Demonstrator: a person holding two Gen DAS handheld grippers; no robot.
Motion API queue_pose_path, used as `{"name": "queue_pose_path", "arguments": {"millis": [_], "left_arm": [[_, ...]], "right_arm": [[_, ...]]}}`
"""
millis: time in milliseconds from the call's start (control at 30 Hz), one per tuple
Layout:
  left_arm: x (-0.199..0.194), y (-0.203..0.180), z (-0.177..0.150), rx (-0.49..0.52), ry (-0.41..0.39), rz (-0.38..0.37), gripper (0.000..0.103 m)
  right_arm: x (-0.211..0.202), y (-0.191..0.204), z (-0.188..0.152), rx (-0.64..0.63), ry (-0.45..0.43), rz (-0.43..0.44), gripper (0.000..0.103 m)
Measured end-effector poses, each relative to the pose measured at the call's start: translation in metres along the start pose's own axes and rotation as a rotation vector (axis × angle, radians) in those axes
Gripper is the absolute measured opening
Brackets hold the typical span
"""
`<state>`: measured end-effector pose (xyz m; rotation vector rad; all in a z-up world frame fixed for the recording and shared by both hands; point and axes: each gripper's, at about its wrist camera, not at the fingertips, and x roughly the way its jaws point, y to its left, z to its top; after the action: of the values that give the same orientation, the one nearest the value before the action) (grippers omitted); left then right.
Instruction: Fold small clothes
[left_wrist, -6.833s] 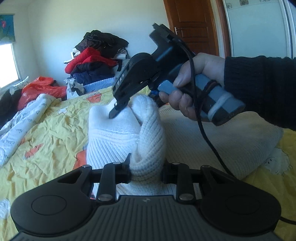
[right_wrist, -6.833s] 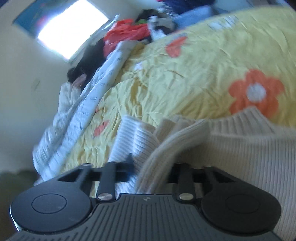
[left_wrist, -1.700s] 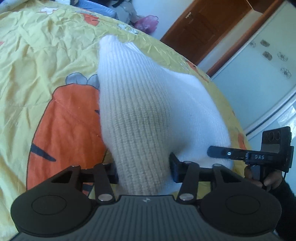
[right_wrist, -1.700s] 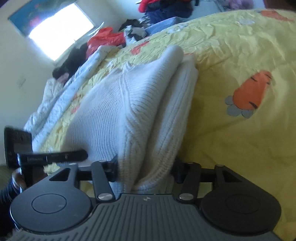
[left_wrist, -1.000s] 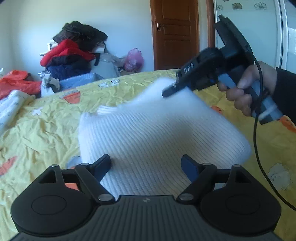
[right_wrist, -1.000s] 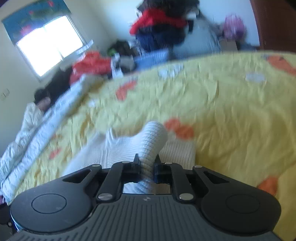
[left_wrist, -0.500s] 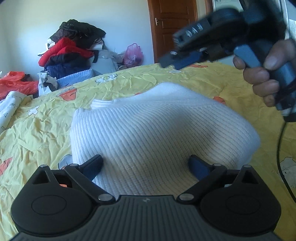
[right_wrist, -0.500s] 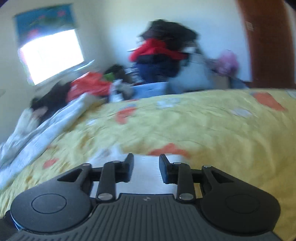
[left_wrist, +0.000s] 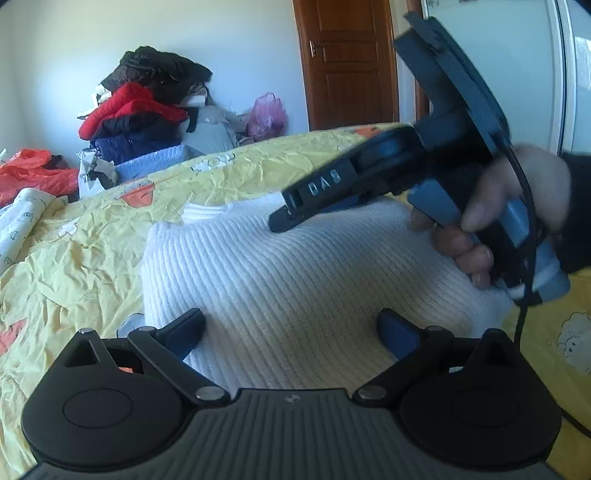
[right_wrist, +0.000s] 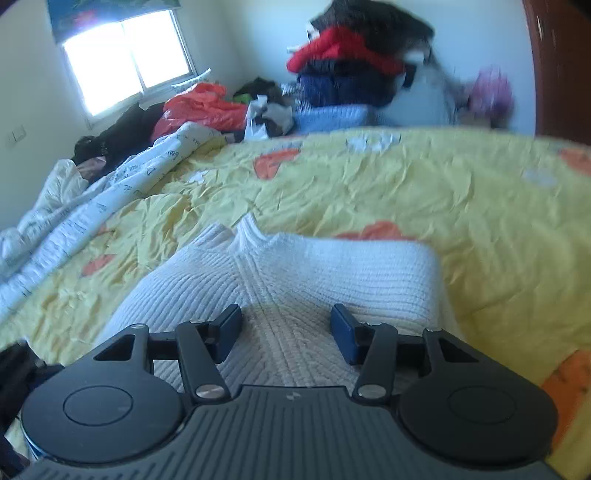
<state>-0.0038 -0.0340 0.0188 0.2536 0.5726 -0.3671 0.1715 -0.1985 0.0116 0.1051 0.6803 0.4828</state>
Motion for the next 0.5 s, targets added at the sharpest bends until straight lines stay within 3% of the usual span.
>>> {"name": "queue_pose_path", "arguments": {"millis": [100, 167, 333, 400, 500], "left_arm": [[-0.024, 0.012, -0.008, -0.054, -0.039, 0.008, 0.1], [-0.043, 0.026, -0.019, -0.094, -0.062, 0.018, 0.101], [-0.069, 0.059, -0.03, -0.251, -0.09, 0.074, 0.1], [-0.068, 0.049, -0.025, -0.242, -0.103, 0.062, 0.1], [-0.065, 0.016, -0.024, -0.126, -0.139, 0.037, 0.1]], "right_arm": [[-0.036, 0.008, -0.012, 0.029, -0.086, -0.083, 0.069], [-0.065, 0.008, -0.023, 0.059, -0.15, -0.048, 0.072], [-0.113, 0.023, -0.046, 0.037, -0.181, 0.016, 0.074], [-0.113, 0.033, -0.055, -0.016, -0.181, -0.01, 0.073], [-0.102, 0.038, -0.063, -0.042, -0.128, -0.029, 0.067]]}}
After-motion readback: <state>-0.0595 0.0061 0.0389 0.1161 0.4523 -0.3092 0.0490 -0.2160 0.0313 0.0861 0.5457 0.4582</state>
